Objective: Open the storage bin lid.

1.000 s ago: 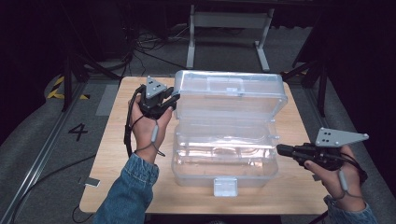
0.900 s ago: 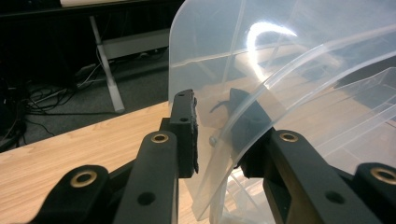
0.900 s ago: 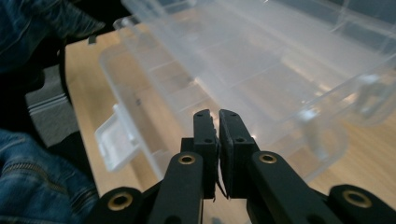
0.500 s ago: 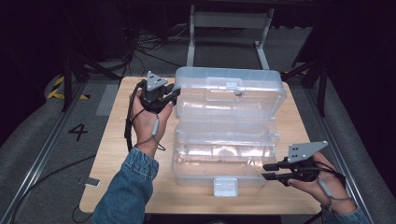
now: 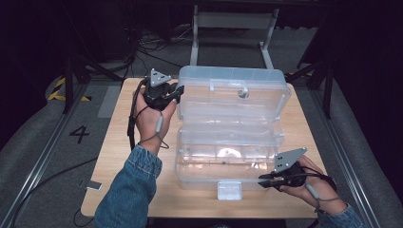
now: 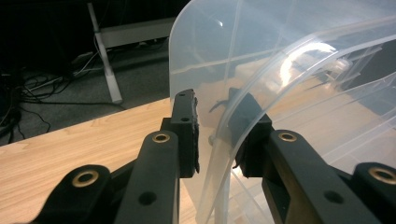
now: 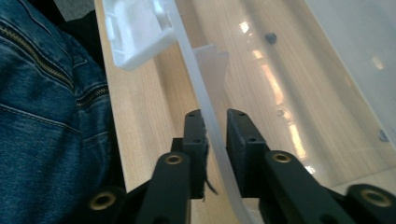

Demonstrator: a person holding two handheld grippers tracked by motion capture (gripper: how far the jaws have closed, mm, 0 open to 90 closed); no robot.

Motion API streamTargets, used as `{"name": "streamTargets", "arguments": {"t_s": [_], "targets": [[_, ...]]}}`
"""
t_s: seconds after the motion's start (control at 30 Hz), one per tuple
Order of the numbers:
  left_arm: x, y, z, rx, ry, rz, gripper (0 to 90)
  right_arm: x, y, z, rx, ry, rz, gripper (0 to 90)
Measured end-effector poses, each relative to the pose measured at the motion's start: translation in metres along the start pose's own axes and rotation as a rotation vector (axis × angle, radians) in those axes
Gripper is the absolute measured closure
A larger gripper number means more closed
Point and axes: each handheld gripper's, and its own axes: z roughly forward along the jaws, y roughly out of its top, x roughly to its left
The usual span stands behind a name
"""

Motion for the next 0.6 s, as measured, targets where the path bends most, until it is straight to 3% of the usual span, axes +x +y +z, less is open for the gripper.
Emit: {"name": "streamTargets", "arguments": {"t_s": [0.17,0.6], "targets": [[0.004,0.002,0.006,-0.009,-0.005,-0.023,74.3,0.001,0.001,0.000,0.011,-0.015,-0.043,80.2],[0.015,0.010,0.026,0.011,-0.014,-0.058,75.9,0.002,0.000,0.001,0.009,-0.024,-0.051,80.5]]}}
